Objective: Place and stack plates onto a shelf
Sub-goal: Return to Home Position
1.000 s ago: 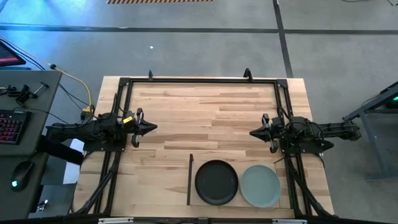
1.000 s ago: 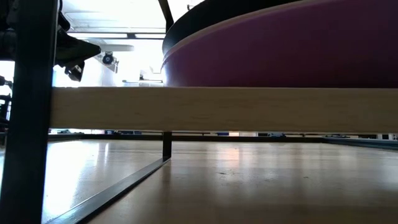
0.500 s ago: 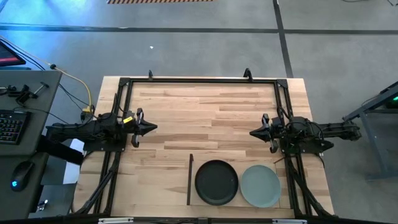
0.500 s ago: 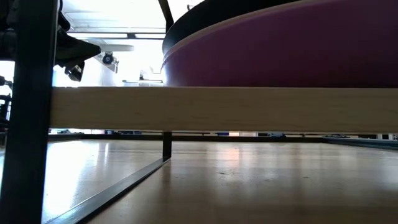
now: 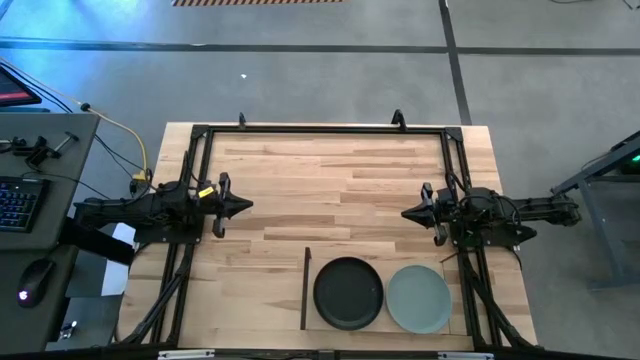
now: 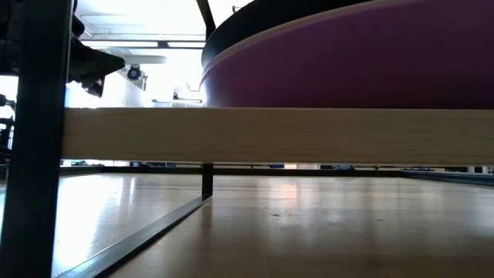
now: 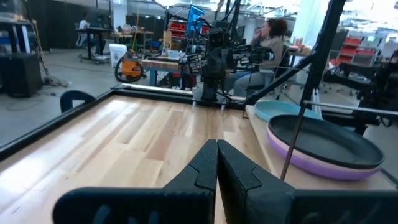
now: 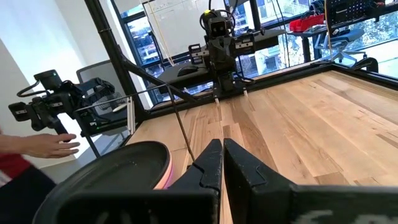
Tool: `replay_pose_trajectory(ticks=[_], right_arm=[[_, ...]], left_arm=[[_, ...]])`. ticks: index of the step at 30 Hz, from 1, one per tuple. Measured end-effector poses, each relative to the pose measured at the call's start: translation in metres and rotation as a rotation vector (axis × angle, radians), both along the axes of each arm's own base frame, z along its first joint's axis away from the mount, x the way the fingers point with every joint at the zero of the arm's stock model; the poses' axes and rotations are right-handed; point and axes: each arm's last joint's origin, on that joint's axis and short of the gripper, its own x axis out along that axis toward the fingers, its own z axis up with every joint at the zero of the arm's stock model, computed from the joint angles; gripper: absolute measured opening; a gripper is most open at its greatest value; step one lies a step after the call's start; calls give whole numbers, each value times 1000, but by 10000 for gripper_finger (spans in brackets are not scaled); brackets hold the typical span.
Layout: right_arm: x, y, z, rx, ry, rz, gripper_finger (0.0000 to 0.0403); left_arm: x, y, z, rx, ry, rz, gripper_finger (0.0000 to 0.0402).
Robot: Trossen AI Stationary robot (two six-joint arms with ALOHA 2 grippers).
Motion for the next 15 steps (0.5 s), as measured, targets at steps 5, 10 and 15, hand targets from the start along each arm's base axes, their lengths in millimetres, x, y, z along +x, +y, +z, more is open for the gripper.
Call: replay_pose_trajectory(ticks=[5,10,15], right_arm=[[0,0,0,0,0,0,0],[0,0,0,0,0,0,0],[0,0,0,0,0,0,0]], left_arm=[[0,0,0,19,1,-1,0],[0,0,0,20,1,0,0],[0,0,0,20,1,-1,0]])
